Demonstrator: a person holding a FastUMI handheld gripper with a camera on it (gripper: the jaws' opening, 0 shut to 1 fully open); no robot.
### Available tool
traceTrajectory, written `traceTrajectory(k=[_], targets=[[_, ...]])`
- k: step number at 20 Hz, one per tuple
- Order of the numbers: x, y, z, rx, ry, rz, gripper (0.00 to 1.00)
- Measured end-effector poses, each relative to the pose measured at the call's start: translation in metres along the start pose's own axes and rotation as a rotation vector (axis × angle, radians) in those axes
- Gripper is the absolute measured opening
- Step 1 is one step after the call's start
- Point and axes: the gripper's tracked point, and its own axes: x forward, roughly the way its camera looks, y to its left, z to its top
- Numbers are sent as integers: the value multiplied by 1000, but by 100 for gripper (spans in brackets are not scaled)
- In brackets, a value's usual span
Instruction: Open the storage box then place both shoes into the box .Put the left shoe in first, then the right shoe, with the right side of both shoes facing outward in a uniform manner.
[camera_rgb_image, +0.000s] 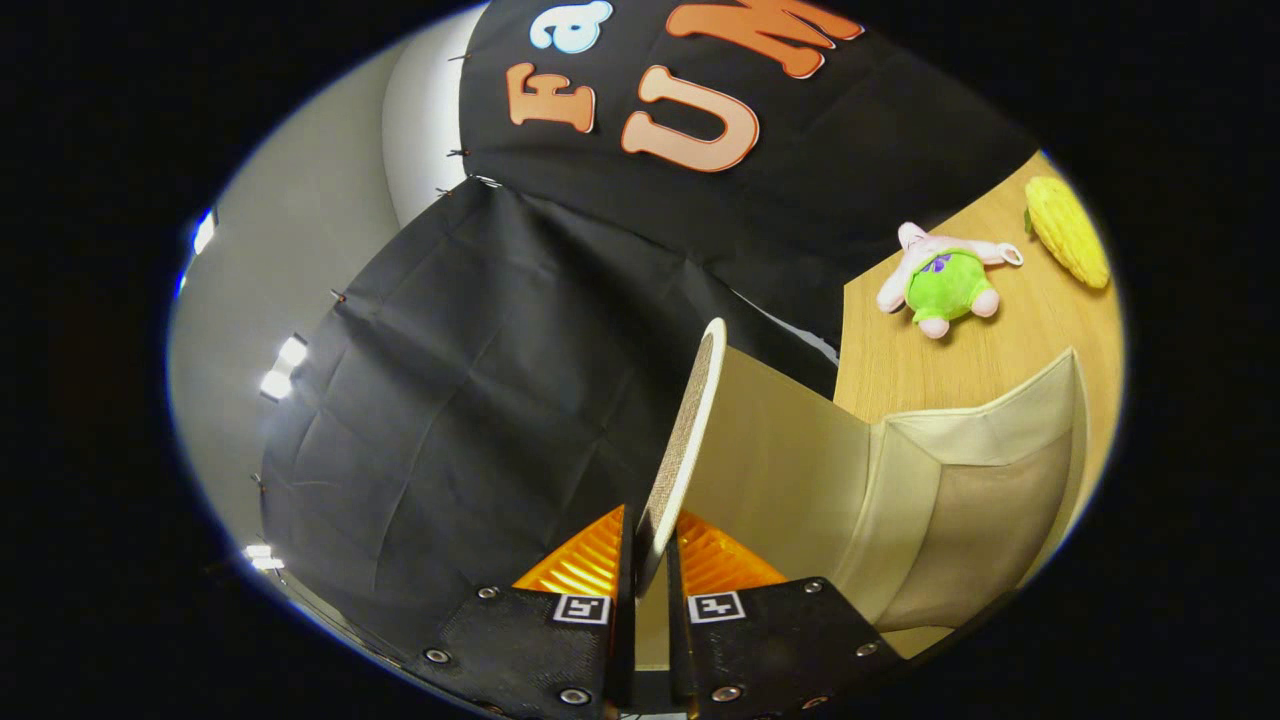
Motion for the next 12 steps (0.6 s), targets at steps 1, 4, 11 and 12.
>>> traceTrajectory(k=[1,4,11,12], targets=[[5,2,-5,4,6,3,15],[19,2,-7,4,-2,-10,19],[30,0,-45,-154,113,-61,84],[21,-4,-39,-189,92,-88,88]])
